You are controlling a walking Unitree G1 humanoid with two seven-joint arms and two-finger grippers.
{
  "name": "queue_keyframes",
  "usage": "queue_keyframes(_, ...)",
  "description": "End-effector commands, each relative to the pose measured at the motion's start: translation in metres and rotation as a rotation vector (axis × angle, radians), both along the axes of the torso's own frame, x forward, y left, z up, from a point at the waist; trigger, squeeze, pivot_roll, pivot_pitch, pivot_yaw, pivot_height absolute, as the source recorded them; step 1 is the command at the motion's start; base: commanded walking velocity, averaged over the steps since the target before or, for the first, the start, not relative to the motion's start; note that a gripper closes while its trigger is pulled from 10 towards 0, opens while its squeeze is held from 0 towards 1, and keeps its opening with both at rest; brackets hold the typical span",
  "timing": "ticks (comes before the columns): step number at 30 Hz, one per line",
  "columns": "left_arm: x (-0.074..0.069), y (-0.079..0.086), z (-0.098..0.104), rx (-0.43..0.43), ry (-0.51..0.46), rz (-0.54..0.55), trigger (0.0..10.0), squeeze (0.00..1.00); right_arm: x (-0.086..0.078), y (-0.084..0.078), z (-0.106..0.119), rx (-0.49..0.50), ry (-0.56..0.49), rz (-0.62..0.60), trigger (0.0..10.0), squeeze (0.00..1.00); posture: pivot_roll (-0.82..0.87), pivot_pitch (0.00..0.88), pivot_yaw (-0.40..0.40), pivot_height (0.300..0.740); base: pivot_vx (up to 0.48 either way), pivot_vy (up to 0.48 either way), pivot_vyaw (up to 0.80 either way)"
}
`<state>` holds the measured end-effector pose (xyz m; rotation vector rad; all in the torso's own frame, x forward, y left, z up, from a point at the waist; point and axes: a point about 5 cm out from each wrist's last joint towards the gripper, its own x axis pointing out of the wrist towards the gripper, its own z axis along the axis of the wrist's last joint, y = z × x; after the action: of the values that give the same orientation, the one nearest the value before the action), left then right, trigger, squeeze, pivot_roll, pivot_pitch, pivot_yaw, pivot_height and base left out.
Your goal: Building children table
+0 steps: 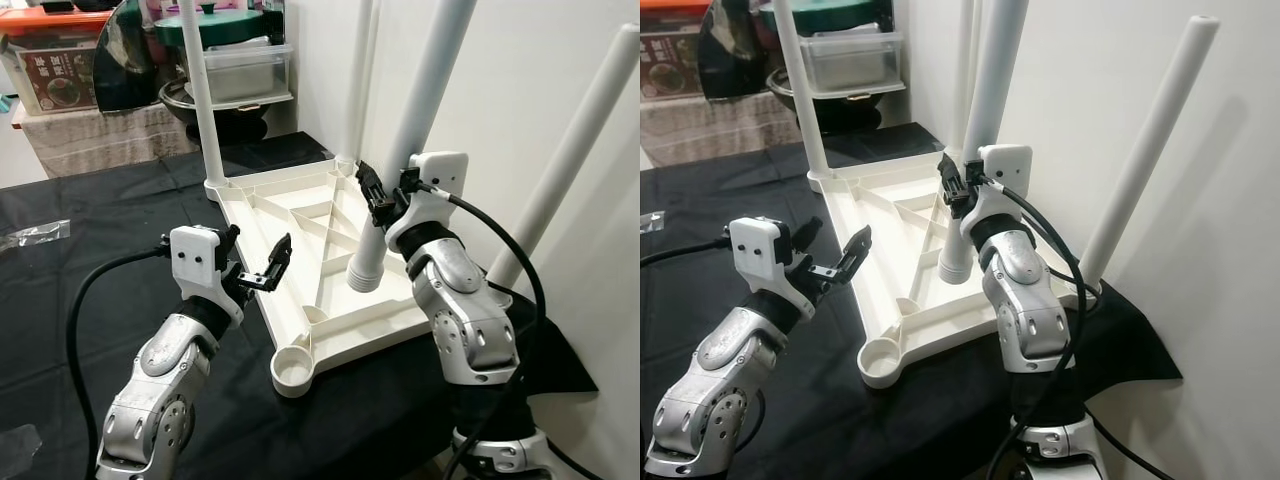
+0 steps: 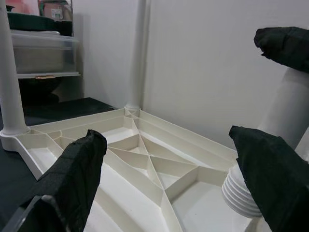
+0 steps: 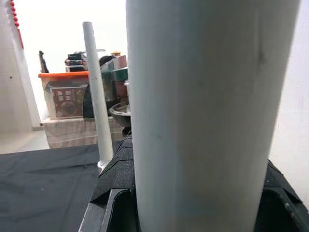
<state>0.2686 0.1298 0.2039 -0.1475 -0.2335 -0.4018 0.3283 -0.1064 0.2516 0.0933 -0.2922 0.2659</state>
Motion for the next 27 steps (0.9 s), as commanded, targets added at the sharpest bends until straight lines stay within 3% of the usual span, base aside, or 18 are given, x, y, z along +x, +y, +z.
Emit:
queue_keyframes(1, -0.0015, -0.0032, -0.0015, 0.015, 0.007, -0.016, 10.0, 0.0, -0.0009, -0.003, 0.0044, 0.013, -0.027, -0.011, 10.0, 0.0, 0.07, 0.0, -0.056, 0.74, 0.0, -0.458, 0.0)
queue_keyframes(6, -0.0024, -0.0027, 0.0014, -0.023, -0.005, -0.016, 10.0, 0.0, -0.0006, -0.0027, 0.0045, 0.014, -0.027, -0.009, 10.0, 0.0, 0.07, 0.0, -0.058, 0.74, 0.0, -0.185, 0.0)
queue_keyframes(24, -0.0028, -0.0034, -0.001, -0.023, 0.015, -0.022, 10.0, 0.0, -0.0003, -0.0028, 0.0037, 0.009, -0.026, -0.002, 10.0, 0.0, 0.07, 0.0, -0.059, 0.74, 0.0, 0.0, 0.0)
queue_keyframes(27, -0.0031, -0.0044, -0.0005, -0.028, 0.016, -0.03, 10.0, 0.0, -0.0002, -0.0027, 0.0037, 0.008, -0.027, -0.001, 10.0, 0.0, 0.07, 0.0, -0.061, 0.74, 0.0, 0.319, 0.0)
